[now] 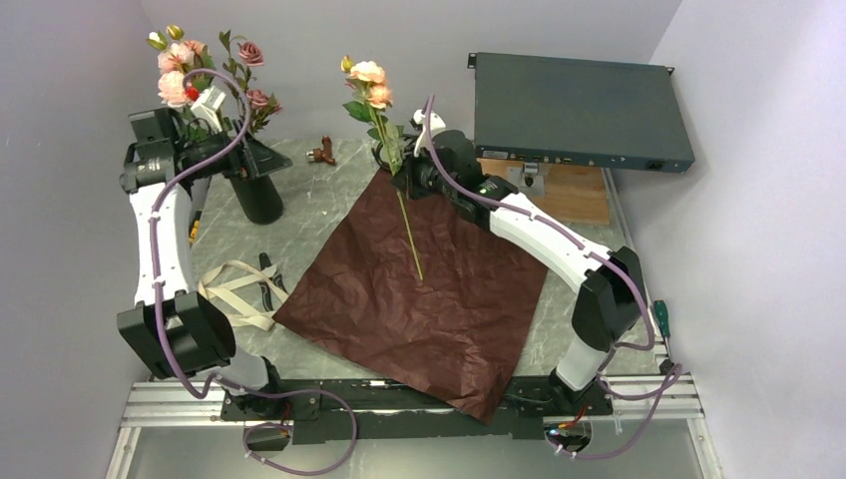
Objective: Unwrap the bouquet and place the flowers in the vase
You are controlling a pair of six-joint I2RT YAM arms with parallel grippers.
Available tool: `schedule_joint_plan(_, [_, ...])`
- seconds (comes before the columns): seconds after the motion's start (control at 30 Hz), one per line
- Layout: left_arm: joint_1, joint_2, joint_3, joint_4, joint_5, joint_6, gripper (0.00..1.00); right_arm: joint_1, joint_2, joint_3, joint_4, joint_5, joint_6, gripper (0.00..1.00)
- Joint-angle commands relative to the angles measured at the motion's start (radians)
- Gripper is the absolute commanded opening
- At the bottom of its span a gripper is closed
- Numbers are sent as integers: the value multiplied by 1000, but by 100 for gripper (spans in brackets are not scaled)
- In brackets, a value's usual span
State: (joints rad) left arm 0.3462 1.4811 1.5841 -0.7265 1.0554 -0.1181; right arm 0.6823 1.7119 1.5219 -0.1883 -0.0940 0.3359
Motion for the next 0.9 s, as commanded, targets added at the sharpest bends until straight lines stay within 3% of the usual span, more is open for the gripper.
schedule_joint_plan(0.0, [-90,16,31,64,151,-11,85,-2,-86,-55,167,-98,-28,0])
schedule_joint_plan(0.13, [-174,49,34,121,216,-64,84,-2,-123,-108,241,-169,-40,0])
schedule_joint_plan(0.3, [-257,56,-28,351,292,-254,83,2,-169,-174,322,-250,-62,0])
schedule_joint_plan(0.53, [-351,107,4,306,316,-206,79,24,-213,-230,359,-318,-123,0])
schedule_joint_plan(0.87, [-431,118,-15,398,304,-260,61,59,-228,-257,363,-340,-182,0])
